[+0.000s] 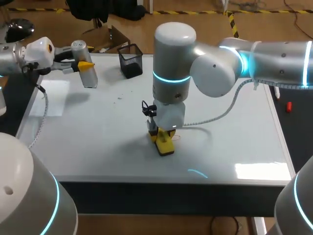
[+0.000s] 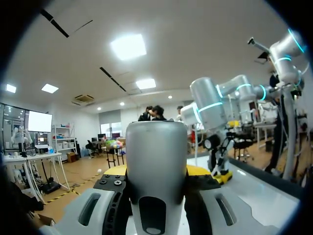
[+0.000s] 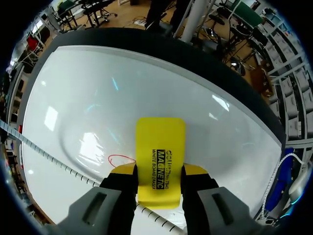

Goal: Pick up the inspection probe, press it on each red-marked spot on the whiteboard one by one, put down the probe, pick up the eraser, and wipe off all the red marks.

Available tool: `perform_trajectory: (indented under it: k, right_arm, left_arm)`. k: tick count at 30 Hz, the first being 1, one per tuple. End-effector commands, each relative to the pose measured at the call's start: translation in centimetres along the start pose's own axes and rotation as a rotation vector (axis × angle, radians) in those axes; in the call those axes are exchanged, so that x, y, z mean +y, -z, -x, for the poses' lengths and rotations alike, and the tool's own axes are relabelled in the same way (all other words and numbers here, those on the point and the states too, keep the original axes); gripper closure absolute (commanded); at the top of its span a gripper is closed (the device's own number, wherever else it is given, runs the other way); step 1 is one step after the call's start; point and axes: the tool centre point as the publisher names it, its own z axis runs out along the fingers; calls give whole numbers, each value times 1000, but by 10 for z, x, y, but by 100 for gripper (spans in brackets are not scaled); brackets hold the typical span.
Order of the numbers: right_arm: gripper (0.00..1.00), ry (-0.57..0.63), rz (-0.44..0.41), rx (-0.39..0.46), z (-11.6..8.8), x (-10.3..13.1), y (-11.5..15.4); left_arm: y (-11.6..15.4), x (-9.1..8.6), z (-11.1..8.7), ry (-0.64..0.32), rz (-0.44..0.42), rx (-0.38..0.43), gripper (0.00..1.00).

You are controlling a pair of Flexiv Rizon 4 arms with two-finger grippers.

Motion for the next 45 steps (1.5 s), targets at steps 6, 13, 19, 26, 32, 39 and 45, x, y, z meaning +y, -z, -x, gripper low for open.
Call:
perform_trajectory:
  k: [6, 13, 19, 26, 32, 39, 45]
  right_arm:
    - [100, -27, 15, 26, -31, 5, -16]
    - [100, -73, 31, 29, -57, 15, -22]
    - [100, -107, 35, 41, -77, 24, -22]
    - [100, -125, 36, 46, -88, 30, -22]
    - [100, -134, 39, 52, -93, 33, -21]
    - [100, -148, -19, 24, -93, 36, 7]
    - [100, -135, -49, -11, -94, 36, 43]
  left_arm:
    - [0, -1, 0, -2, 1, 0, 100]
    - [0, -1, 0, -2, 1, 0, 100]
    - [0, -1, 0, -2, 1, 0, 100]
    - [0, -1, 0, -2, 1, 0, 100]
    - [0, -1, 0, -2, 1, 0, 100]
    - [0, -1, 0, -2, 1, 0, 100]
    - [0, -1, 0, -2, 1, 0, 100]
